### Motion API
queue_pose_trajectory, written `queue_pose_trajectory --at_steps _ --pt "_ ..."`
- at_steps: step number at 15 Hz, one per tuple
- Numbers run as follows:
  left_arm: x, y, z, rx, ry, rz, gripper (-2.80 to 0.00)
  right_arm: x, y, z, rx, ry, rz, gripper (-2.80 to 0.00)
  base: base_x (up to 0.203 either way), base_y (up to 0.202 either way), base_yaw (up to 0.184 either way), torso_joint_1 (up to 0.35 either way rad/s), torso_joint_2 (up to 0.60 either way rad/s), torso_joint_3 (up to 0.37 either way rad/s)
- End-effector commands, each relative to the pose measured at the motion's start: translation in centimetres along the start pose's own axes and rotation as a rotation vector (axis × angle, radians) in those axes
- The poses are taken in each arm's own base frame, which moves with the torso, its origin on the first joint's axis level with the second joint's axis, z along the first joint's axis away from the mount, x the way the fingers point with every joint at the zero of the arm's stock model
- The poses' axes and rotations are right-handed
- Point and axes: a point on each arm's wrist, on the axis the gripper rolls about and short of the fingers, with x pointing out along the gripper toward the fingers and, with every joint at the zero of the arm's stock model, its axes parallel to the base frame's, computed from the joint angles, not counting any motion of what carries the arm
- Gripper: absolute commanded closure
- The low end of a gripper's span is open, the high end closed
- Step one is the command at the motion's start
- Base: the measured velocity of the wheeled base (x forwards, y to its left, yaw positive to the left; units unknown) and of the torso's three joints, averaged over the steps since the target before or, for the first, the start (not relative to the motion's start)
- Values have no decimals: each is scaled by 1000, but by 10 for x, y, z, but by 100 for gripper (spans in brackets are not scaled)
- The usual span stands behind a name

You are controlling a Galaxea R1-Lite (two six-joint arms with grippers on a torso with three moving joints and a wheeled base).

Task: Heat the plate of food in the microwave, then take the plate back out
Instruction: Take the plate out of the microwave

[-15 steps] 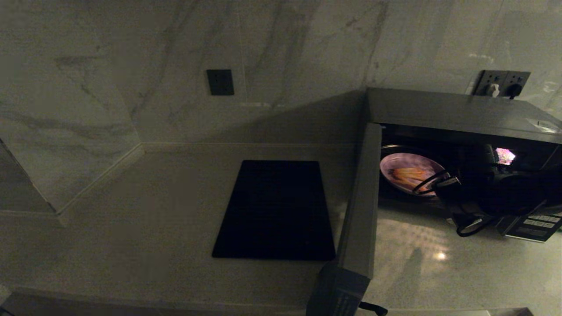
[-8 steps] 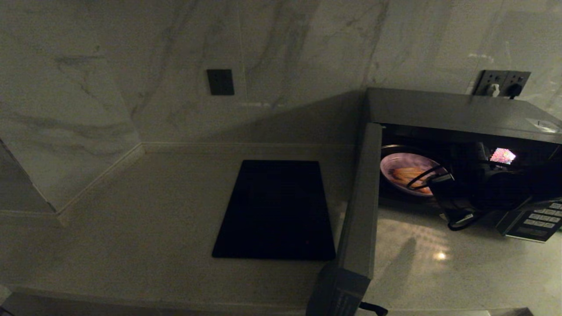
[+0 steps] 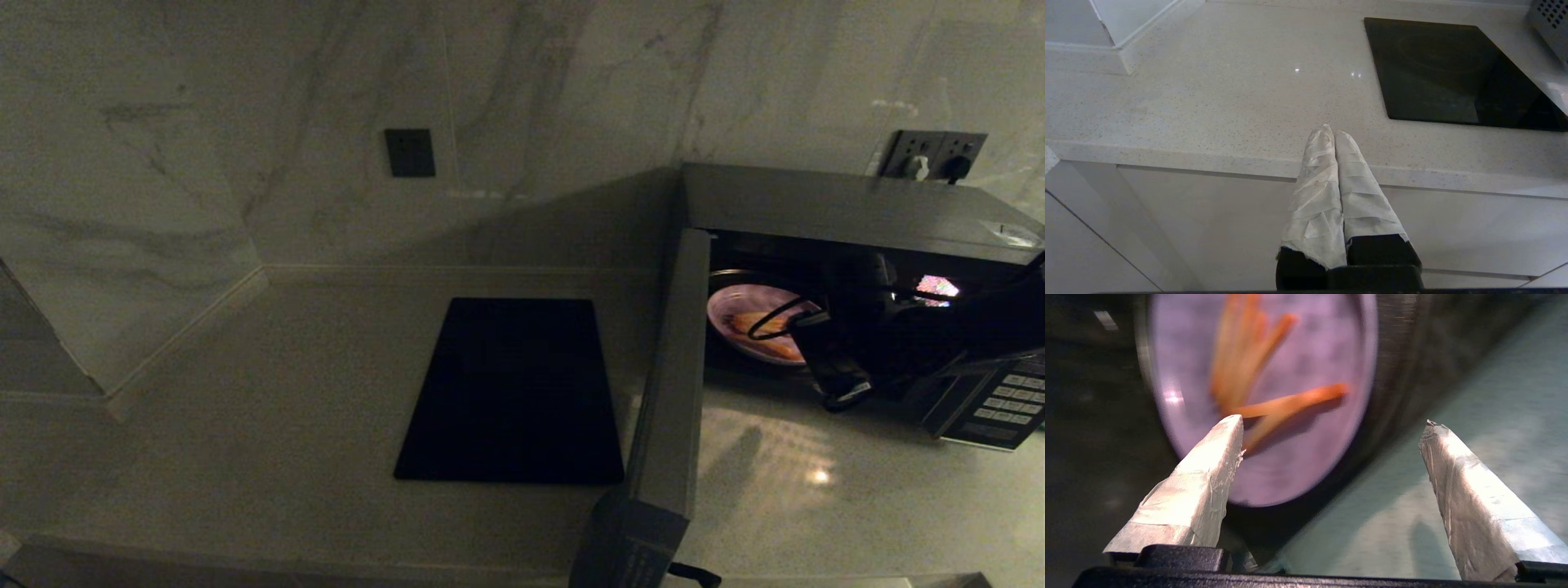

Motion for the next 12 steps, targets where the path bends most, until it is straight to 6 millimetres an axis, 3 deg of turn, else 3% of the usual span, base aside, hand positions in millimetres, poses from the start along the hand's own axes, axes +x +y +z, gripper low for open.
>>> queue_pose_trajectory --at_steps 1,7,12 --pt "0 0 0 -1 1 1 0 2 0 -1 -4 1 -41 -280 0 0 0 0 0 0" --pt "0 0 0 -1 1 1 0 -9 18 9 56 -24 -117 -280 0 0 0 0 0 0" --pt "0 0 0 -1 0 1 0 -6 20 -3 57 3 -151 -280 0 0 0 0 0 0"
